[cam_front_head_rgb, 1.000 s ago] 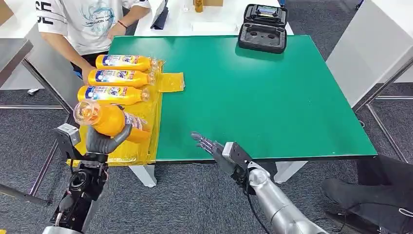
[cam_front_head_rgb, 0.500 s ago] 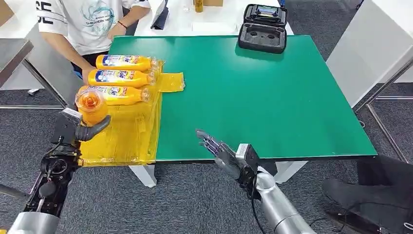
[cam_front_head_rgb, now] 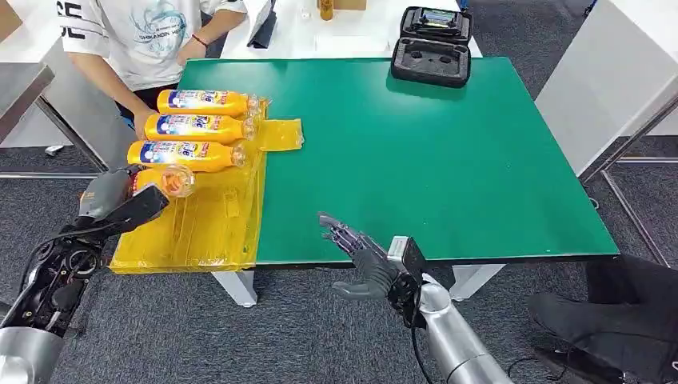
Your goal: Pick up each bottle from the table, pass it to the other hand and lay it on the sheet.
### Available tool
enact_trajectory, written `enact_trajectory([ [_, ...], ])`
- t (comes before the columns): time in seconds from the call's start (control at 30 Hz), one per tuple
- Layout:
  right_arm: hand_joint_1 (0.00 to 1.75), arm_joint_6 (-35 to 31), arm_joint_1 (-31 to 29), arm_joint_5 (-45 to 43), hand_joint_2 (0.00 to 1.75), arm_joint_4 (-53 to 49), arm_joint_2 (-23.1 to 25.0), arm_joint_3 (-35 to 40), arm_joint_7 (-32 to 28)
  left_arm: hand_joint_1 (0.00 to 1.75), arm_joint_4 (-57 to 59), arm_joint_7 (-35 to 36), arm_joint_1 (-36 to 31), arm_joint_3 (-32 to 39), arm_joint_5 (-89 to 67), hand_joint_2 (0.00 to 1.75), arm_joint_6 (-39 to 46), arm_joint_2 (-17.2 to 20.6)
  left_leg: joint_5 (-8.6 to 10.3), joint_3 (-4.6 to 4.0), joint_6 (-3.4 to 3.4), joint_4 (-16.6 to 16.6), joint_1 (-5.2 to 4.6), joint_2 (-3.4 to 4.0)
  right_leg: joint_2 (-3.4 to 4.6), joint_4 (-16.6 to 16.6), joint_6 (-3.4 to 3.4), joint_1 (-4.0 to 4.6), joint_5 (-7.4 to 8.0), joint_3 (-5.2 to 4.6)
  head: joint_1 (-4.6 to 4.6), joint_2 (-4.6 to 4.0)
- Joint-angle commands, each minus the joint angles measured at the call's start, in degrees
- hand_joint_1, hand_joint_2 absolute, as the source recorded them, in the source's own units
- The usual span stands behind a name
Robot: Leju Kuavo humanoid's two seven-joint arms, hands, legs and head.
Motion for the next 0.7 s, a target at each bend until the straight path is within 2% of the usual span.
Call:
enact_trajectory([
  [0.03,0.0,0.24,-2.41,0.21,1.75,4.18,0.62,-1.43,0.33,1.75,8.93,1.32,-7.13,-7.44,-4.72,1.75,-4.95,0.93,0.0,0.01,-0.07,0.02,0.06,-0.11,-0.12,0.0,-0.06,0.06,-0.03,0.06,0.0,0.0],
  [0.23,0.0,-0.28,-3.83,1.16,1.75,8.17,1.09,-0.94,0.33,1.75,12.97,2.39,-12.33,-10.52,-9.11,1.75,-8.9,-0.86,-0.02,0.06,-0.12,0.06,0.14,-0.14,-0.15,0.0,-0.12,0.14,-0.05,0.16,0.0,0.0],
  [0.33,0.0,-0.28,-3.83,1.16,1.75,8.17,1.09,-0.94,0.33,1.75,12.97,2.39,-12.33,-10.52,-9.11,1.75,-8.9,-0.86,0.0,0.01,-0.07,0.03,0.09,-0.1,-0.11,-0.01,-0.08,0.1,-0.02,0.08,0.02,0.0],
  [0.53,0.0,-2.31,-4.07,3.17,1.75,10.07,2.5,1.01,0.33,1.75,21.22,2.77,-17.76,-11.35,-10.44,1.75,-9.92,-5.33,0.0,0.06,-0.11,0.04,0.15,-0.22,-0.23,-0.05,-0.11,0.16,-0.05,0.19,0.0,0.0],
  [0.7,0.0,-3.59,-4.54,3.87,1.75,11.41,1.88,0.83,0.33,1.75,25.72,5.14,-20.83,-12.09,-11.95,1.75,-10.17,-10.78,0.03,0.01,-0.07,0.06,0.11,-0.34,-0.33,-0.03,-0.06,0.11,-0.05,0.17,0.0,0.0],
])
